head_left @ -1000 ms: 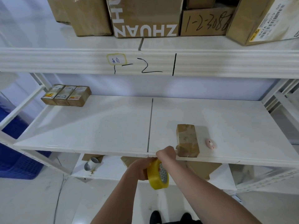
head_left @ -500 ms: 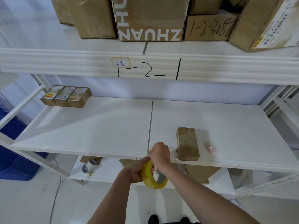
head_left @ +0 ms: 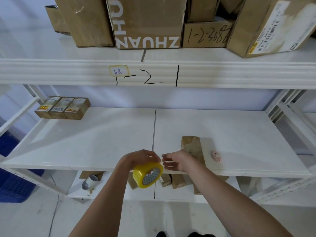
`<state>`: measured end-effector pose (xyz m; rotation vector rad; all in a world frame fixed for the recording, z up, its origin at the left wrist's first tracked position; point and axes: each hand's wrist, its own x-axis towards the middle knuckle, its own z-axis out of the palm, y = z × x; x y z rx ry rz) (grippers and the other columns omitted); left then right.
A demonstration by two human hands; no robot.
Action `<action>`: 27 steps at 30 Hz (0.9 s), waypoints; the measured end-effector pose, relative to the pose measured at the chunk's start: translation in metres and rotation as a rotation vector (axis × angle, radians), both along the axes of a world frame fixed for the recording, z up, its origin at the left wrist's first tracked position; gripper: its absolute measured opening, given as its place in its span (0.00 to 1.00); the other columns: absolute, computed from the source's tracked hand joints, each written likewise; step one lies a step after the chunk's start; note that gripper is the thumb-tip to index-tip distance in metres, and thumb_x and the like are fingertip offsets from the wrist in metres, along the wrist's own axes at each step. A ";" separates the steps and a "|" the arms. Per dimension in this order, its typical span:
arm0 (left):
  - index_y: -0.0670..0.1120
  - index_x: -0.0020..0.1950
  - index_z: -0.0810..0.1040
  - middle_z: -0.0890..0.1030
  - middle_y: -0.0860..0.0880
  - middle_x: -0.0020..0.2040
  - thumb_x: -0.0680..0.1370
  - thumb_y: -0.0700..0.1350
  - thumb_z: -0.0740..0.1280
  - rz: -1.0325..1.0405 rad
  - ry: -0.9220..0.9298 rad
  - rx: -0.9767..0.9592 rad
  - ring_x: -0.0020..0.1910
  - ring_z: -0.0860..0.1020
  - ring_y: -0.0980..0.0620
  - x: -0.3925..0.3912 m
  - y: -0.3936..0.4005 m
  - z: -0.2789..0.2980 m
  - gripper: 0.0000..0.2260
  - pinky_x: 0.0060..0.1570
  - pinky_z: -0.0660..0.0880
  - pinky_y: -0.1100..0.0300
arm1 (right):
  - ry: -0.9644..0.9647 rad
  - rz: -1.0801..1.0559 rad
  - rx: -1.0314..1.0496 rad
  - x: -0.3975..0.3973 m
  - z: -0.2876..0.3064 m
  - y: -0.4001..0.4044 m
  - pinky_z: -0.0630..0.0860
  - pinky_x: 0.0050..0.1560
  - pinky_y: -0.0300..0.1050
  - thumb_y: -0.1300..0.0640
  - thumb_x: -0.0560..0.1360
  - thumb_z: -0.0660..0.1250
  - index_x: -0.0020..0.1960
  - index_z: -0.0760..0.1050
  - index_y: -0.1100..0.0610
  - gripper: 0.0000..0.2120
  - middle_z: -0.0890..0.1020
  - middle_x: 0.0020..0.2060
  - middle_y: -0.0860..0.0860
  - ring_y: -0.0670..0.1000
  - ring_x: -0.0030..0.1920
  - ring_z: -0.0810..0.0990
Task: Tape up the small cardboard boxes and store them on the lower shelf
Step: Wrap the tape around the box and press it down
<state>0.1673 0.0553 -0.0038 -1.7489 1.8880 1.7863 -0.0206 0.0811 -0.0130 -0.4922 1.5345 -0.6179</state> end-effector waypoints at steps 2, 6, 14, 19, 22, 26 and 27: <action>0.57 0.56 0.84 0.80 0.48 0.62 0.81 0.53 0.67 -0.075 -0.046 -0.054 0.60 0.80 0.42 -0.007 -0.004 0.008 0.08 0.62 0.78 0.43 | -0.018 0.003 0.004 -0.005 0.004 0.000 0.83 0.34 0.47 0.64 0.77 0.73 0.46 0.83 0.65 0.04 0.86 0.40 0.57 0.55 0.39 0.86; 0.61 0.54 0.84 0.79 0.50 0.64 0.80 0.58 0.66 -0.205 -0.127 -0.100 0.63 0.77 0.44 -0.015 -0.012 0.020 0.08 0.66 0.75 0.45 | -0.078 -0.024 0.045 -0.020 0.011 0.000 0.84 0.35 0.48 0.62 0.79 0.70 0.46 0.82 0.64 0.06 0.86 0.47 0.56 0.55 0.42 0.86; 0.66 0.56 0.83 0.77 0.54 0.66 0.82 0.56 0.63 -0.289 -0.170 -0.074 0.63 0.76 0.46 -0.037 -0.024 0.031 0.09 0.66 0.75 0.46 | -0.025 0.049 -0.073 -0.057 0.027 -0.008 0.83 0.36 0.45 0.66 0.82 0.64 0.49 0.78 0.65 0.05 0.84 0.45 0.57 0.53 0.40 0.85; 0.61 0.63 0.81 0.76 0.52 0.67 0.77 0.62 0.69 -0.119 -0.031 -0.010 0.63 0.76 0.49 -0.052 -0.038 0.033 0.16 0.63 0.77 0.53 | 0.112 -0.069 -0.196 -0.086 0.037 -0.022 0.84 0.35 0.46 0.70 0.76 0.72 0.57 0.78 0.74 0.12 0.83 0.37 0.60 0.55 0.34 0.84; 0.53 0.66 0.81 0.79 0.50 0.63 0.74 0.64 0.71 -0.160 -0.151 -0.123 0.60 0.78 0.48 -0.062 -0.052 0.032 0.25 0.63 0.77 0.51 | 0.308 -0.070 -0.216 -0.105 0.036 -0.029 0.84 0.44 0.47 0.66 0.70 0.79 0.53 0.81 0.69 0.14 0.85 0.42 0.58 0.57 0.43 0.86; 0.52 0.54 0.85 0.83 0.50 0.52 0.72 0.71 0.68 -0.258 -0.366 -0.295 0.52 0.80 0.48 -0.085 -0.067 0.035 0.26 0.56 0.79 0.51 | 0.354 -0.089 -0.226 -0.119 0.030 -0.033 0.84 0.53 0.55 0.67 0.69 0.77 0.49 0.82 0.69 0.10 0.86 0.45 0.62 0.61 0.48 0.86; 0.52 0.53 0.85 0.83 0.50 0.51 0.71 0.72 0.67 -0.282 -0.406 -0.309 0.51 0.81 0.48 -0.092 -0.069 0.033 0.27 0.55 0.79 0.51 | 0.353 -0.099 -0.215 -0.121 0.029 -0.033 0.84 0.51 0.55 0.69 0.70 0.75 0.48 0.82 0.69 0.08 0.86 0.43 0.62 0.60 0.46 0.86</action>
